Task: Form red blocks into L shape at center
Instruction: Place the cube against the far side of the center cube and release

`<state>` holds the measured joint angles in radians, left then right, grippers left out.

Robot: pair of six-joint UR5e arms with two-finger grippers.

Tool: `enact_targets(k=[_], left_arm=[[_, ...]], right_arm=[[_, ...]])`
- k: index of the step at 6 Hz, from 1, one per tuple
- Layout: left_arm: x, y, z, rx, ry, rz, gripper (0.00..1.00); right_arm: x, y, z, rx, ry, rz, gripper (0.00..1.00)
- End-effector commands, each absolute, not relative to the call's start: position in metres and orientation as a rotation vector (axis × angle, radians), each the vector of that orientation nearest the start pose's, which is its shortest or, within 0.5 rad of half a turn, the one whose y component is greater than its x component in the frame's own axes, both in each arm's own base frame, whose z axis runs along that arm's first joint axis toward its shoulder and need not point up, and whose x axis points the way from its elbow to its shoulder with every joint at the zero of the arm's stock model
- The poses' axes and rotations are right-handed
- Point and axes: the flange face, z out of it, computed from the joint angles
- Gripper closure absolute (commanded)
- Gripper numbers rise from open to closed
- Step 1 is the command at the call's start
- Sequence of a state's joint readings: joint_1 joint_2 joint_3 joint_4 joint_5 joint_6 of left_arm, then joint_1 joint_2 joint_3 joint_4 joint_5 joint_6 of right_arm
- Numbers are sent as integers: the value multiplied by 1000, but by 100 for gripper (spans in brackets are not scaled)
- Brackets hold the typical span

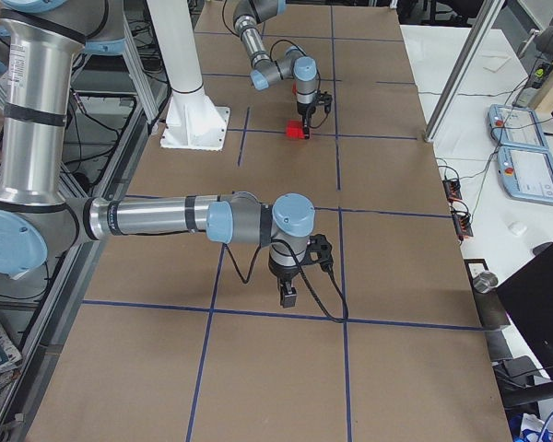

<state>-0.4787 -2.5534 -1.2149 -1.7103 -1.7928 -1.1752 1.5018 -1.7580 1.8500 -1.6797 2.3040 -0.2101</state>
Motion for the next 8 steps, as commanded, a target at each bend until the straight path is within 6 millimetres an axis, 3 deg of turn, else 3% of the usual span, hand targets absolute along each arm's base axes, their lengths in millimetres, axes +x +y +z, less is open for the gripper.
enact_targets(k=[1,3,8], left_arm=[[668,-472,170,134,779,9,74],[669,-471,170,132,780,11,74],[669,-470,175,130,776,15,63]], right_arm=[[38,-414,620,36,-735,-260,0],[38,-414,620,36,-735,-260,0],[38,-414,620,36,-735,-260,0]])
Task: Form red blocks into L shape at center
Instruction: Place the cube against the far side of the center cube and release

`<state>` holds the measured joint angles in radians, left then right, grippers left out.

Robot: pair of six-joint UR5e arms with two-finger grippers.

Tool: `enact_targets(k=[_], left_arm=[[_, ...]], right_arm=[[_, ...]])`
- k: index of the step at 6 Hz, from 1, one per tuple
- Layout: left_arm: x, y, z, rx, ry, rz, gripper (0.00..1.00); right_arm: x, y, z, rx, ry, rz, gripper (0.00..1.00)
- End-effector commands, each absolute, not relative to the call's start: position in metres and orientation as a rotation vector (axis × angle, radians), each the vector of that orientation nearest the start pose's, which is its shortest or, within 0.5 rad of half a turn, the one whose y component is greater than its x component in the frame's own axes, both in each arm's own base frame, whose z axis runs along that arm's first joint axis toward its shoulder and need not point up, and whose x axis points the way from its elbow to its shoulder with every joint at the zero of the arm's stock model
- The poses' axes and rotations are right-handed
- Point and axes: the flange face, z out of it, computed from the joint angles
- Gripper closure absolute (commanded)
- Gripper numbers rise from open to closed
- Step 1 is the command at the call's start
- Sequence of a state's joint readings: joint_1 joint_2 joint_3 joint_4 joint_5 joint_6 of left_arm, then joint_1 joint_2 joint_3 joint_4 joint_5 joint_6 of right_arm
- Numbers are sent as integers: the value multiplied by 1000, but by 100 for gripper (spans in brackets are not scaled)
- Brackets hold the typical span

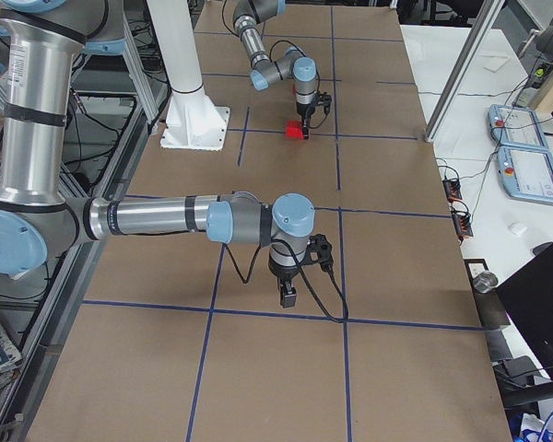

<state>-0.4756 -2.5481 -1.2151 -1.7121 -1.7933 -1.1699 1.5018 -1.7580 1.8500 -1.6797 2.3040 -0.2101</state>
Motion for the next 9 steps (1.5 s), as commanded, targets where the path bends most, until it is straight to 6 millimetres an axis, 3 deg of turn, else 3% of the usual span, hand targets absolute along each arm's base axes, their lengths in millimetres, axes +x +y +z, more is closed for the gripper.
enact_targets(k=[1,4,9], left_arm=[[669,-470,176,130,774,15,62],[670,-470,175,131,776,20,53],[662,-478,169,156,781,53,6]], right_arm=[[38,-414,620,36,-735,-260,0],[38,-414,620,35,-736,-259,0],[38,-414,620,35,-738,-259,0]])
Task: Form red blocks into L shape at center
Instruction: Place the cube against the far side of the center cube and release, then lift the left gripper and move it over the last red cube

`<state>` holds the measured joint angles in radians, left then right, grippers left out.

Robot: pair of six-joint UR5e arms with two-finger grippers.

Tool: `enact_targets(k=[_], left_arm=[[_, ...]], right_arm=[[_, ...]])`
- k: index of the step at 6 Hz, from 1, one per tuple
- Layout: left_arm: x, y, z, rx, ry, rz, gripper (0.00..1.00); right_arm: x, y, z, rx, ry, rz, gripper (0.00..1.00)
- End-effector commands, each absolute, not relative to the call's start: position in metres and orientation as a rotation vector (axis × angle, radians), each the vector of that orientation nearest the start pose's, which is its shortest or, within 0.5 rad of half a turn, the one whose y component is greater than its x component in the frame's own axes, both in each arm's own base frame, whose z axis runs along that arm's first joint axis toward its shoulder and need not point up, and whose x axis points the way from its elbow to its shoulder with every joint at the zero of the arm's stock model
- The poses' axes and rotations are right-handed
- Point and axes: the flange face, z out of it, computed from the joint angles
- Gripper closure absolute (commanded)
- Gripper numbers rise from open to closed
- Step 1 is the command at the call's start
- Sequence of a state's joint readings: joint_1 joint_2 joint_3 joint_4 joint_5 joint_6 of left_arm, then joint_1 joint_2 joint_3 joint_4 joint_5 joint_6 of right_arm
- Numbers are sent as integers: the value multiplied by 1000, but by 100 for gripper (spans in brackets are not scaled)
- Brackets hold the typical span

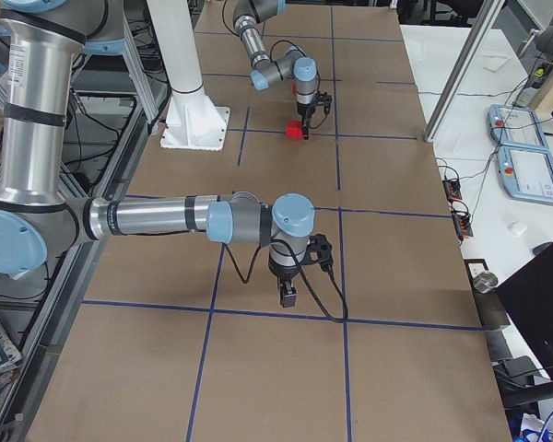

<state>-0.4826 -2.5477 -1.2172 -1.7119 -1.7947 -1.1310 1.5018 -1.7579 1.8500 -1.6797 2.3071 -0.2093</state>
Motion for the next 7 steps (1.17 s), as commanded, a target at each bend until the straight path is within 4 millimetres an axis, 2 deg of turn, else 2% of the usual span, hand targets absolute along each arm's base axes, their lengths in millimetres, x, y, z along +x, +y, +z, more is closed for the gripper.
enact_targets(k=[1,2,3,4,6,7], left_arm=[[652,-483,157,170,800,53,2],[623,-497,136,119,868,58,1],[579,-518,129,63,915,44,1],[541,-517,148,85,902,83,1],[452,-500,239,181,849,220,1],[432,-489,280,200,815,284,1]], right_arm=[[38,-414,620,36,-738,-260,0],[38,-414,620,36,-738,-260,0],[38,-414,620,36,-736,-260,0],[38,-414,620,35,-736,-259,0],[38,-414,620,35,-736,-259,0],[38,-414,620,34,-736,-258,0]])
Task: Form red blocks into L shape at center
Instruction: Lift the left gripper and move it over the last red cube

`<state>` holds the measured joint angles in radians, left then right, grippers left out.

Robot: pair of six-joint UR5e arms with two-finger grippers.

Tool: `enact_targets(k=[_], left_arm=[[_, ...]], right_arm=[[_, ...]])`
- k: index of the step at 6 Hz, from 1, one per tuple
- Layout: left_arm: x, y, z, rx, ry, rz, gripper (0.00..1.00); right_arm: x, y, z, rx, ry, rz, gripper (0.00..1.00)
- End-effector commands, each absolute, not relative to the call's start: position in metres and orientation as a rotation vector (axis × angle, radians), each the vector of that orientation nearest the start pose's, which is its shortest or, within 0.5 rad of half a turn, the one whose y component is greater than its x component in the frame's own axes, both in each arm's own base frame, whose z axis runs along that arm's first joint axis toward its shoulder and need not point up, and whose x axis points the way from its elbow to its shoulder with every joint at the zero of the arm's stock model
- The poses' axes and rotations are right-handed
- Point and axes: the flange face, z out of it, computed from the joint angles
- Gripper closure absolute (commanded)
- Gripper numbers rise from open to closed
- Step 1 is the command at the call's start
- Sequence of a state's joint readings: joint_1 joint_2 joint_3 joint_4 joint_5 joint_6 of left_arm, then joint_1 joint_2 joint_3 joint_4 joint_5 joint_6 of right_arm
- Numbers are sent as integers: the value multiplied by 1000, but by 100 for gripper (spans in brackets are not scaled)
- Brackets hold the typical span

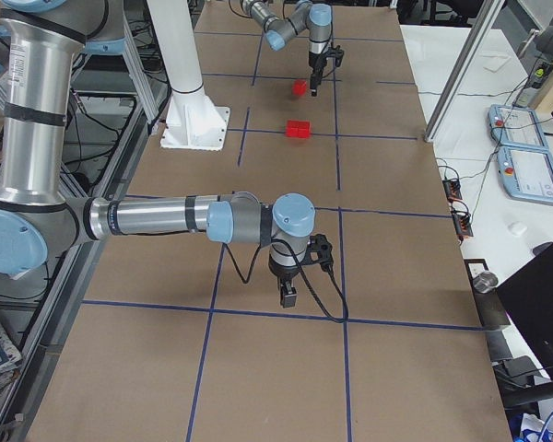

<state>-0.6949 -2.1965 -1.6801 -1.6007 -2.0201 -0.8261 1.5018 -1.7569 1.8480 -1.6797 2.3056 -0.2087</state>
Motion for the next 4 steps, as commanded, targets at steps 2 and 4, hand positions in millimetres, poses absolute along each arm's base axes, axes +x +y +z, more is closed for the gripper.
enact_targets(k=[2,4], left_arm=[[411,-474,331,202,799,306,1],[408,-469,357,206,800,294,1]], right_arm=[[38,-414,621,33,-736,-259,0],[38,-413,622,31,-735,-259,0]])
